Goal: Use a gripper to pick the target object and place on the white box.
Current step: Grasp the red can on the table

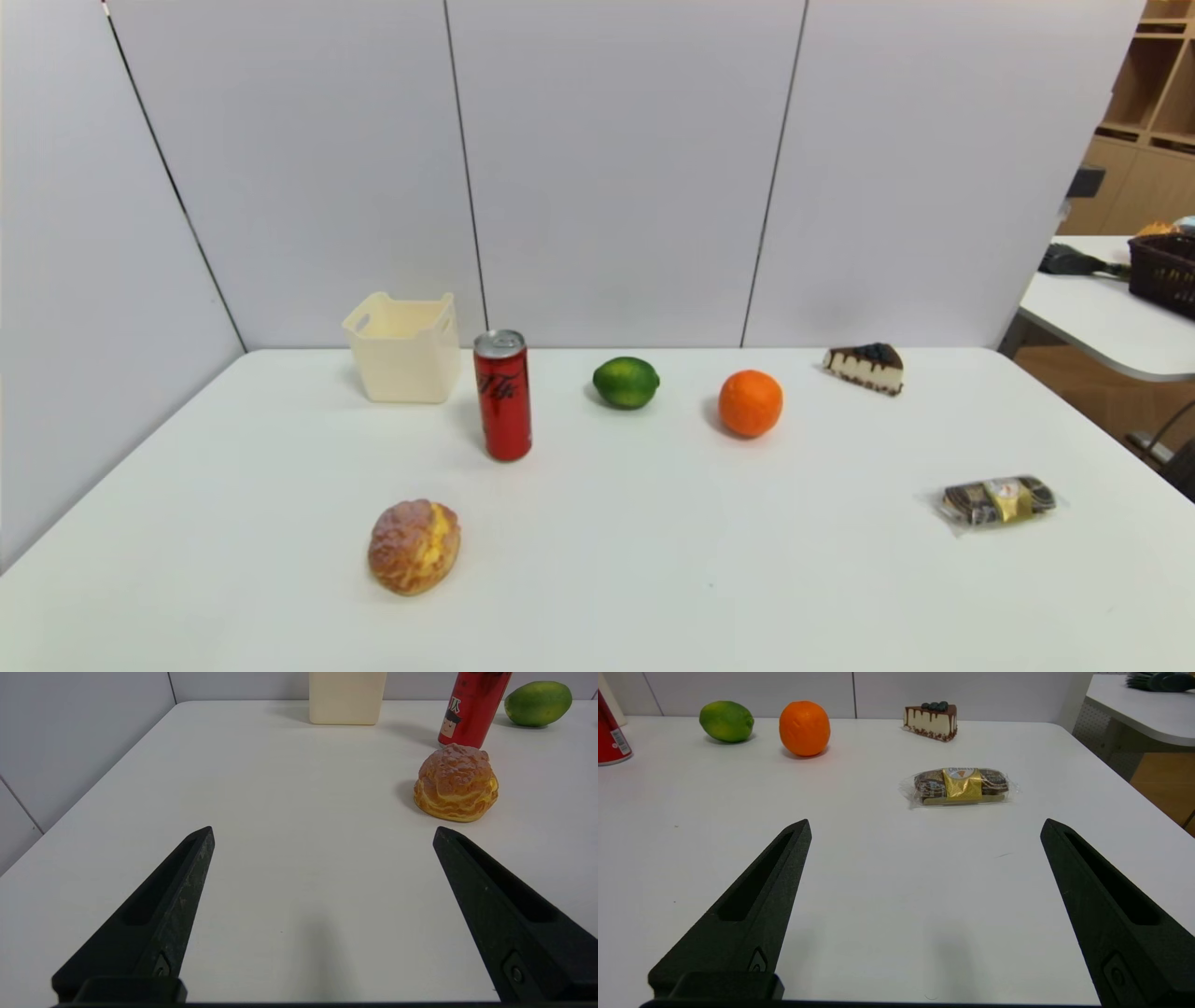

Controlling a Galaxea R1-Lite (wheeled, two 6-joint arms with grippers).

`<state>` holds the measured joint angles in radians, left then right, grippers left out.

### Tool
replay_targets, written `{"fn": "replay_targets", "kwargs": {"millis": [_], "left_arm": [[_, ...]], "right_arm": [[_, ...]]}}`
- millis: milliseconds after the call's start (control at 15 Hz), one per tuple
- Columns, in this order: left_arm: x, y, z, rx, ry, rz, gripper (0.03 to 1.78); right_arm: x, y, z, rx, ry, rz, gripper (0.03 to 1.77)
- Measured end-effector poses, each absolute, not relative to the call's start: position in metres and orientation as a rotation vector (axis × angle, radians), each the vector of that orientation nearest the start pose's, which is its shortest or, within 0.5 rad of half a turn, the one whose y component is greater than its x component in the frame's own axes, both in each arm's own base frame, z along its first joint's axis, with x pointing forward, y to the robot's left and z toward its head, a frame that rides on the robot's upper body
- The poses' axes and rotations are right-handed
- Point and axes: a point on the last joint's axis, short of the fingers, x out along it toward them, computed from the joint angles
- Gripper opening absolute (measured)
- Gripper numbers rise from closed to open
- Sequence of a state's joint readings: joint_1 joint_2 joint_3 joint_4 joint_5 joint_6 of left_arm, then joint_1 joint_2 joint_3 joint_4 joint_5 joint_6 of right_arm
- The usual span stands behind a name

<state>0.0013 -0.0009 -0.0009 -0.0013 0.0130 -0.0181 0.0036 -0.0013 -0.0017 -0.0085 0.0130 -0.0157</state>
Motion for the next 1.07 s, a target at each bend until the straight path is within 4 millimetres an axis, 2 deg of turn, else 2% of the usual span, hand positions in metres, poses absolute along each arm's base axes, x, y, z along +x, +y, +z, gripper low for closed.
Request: {"fn": "replay_targets", "kwargs": {"millis": [1067], "left_arm": [[-0.0206,0.0003,0.0765,-0.016,0.028,0.018,1.69]], "right_arm": [[-0.0230,0.0002,0.0768,-0.016,-0.012,0.017,1.70]]}}
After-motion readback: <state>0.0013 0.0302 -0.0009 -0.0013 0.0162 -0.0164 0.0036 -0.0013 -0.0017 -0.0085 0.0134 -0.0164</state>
